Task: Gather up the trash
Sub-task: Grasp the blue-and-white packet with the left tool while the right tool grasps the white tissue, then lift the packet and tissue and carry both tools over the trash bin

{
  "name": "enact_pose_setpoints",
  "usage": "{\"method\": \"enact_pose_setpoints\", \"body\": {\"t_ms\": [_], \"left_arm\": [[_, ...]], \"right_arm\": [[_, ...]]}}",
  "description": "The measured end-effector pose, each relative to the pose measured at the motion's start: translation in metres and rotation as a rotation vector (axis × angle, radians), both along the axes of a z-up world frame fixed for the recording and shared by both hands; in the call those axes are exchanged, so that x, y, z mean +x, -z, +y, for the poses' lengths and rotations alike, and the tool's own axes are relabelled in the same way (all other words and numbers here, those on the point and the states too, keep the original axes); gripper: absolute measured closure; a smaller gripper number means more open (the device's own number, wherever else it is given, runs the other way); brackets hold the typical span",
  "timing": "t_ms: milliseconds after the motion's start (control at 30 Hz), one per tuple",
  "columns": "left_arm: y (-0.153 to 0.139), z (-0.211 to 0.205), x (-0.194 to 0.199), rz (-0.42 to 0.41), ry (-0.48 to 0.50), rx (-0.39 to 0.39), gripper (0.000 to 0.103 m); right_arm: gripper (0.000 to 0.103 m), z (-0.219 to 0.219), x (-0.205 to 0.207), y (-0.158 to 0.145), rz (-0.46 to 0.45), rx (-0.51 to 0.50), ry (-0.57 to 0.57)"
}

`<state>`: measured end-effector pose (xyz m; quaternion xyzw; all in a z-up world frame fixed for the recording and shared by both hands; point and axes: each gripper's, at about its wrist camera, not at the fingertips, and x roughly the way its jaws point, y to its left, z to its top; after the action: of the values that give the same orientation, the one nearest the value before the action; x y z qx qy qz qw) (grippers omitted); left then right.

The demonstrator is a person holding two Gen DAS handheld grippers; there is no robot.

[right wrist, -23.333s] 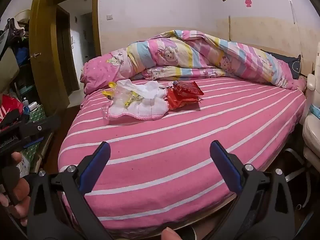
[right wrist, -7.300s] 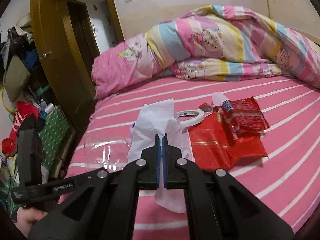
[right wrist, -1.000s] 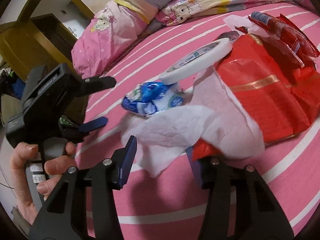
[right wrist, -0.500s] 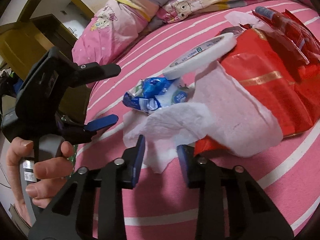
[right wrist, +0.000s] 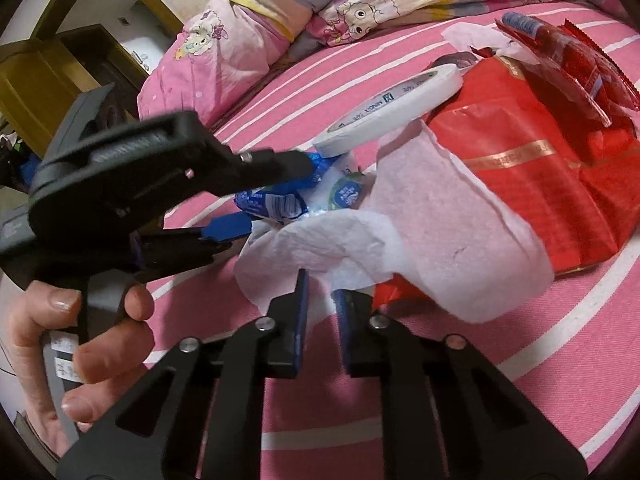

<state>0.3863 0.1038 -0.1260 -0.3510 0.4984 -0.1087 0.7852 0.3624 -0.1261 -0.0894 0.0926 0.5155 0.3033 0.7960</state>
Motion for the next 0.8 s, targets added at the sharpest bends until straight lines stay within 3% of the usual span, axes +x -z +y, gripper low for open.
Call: {"method": "enact_pose_setpoints", "body": {"t_ms": [167, 533, 800], "left_arm": [[0.002, 0.006, -0.004, -0.011, -0.018, -0.031, 0.076], [-0.011, 0.036, -0.038, -0.065, -0.098, -0.151, 0.077], [-0.036, 0.049, -0.090, -0.136, -0.156, -0.168, 0.077]], "right_arm": [[0.102, 0.002, 0.000, 0.000, 0.010, 0.020, -0.009], [0.102, 0.007, -0.015, -0.018, -0.061, 0.033, -0.052], [0.102, 0.013, -0.044, -0.046, -0.122, 0.043, -0.093]]}}
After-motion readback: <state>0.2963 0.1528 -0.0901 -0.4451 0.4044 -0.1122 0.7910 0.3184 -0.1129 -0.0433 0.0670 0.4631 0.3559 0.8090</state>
